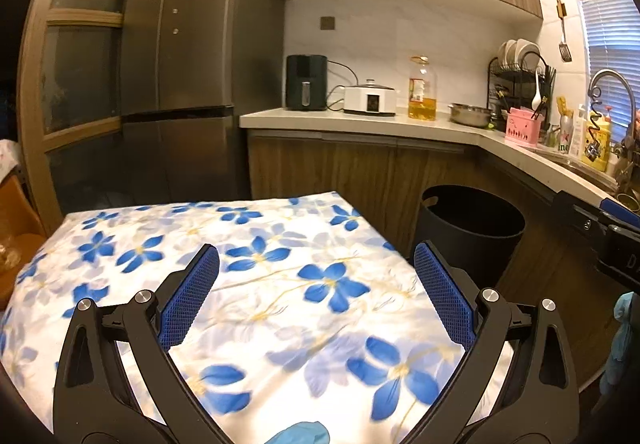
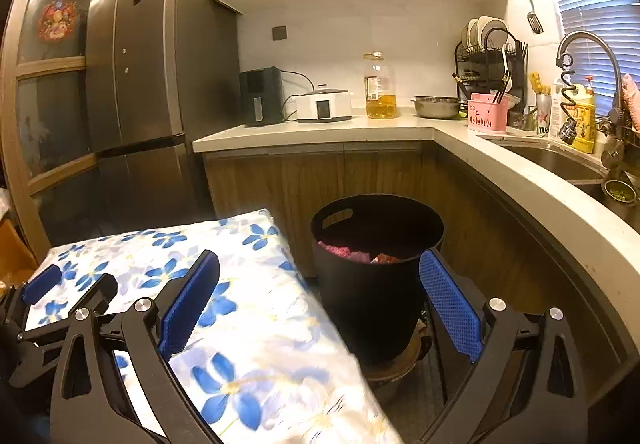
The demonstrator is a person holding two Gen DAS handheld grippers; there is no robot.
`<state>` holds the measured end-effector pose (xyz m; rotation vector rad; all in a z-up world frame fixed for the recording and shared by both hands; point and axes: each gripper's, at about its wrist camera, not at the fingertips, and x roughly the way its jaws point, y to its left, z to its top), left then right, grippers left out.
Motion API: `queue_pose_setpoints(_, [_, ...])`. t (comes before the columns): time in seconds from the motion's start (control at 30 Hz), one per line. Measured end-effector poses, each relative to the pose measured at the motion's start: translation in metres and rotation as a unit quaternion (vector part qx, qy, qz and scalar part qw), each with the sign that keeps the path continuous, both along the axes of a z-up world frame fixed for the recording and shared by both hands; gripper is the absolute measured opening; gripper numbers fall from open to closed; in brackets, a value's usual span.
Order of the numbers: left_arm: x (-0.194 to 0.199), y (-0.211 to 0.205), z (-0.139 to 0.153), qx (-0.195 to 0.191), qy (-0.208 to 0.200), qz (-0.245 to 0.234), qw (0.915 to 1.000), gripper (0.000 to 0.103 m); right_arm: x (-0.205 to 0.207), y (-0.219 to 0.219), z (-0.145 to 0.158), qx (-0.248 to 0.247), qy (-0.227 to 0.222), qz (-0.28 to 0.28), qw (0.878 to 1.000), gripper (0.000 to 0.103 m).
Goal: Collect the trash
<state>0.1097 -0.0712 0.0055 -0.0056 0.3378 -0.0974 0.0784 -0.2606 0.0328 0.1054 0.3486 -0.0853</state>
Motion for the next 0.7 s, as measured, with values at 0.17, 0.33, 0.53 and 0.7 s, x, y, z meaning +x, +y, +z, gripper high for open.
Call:
queue_pose_setpoints(0.17, [-0.032, 0.02, 0.001, 0.001, -0.008, 0.01, 0.9999, 0.096, -0.03, 0.02, 0.0, 0.001, -0.003, 0.01, 1.0, 0.096])
queue_pose_setpoints(0.33, [-0.059, 0.036, 0.003, -0.007, -0.014, 0.016, 0.9998, 0.096, -0.051, 0.037, 0.002, -0.009, -0.002, 0.012, 1.0, 0.096])
queue_pose_setpoints(0.53, [-0.083, 0.048, 0.006, -0.013, -0.027, 0.021, 0.9993, 0.096, -0.074, 0.057, 0.004, -0.02, -0.01, 0.018, 1.0, 0.096])
queue_pose_setpoints(0.7, [-0.091, 0.054, 0.008, -0.016, -0.029, 0.026, 0.9991, 0.096, -0.082, 0.064, 0.005, -0.025, -0.011, 0.016, 0.999, 0.097])
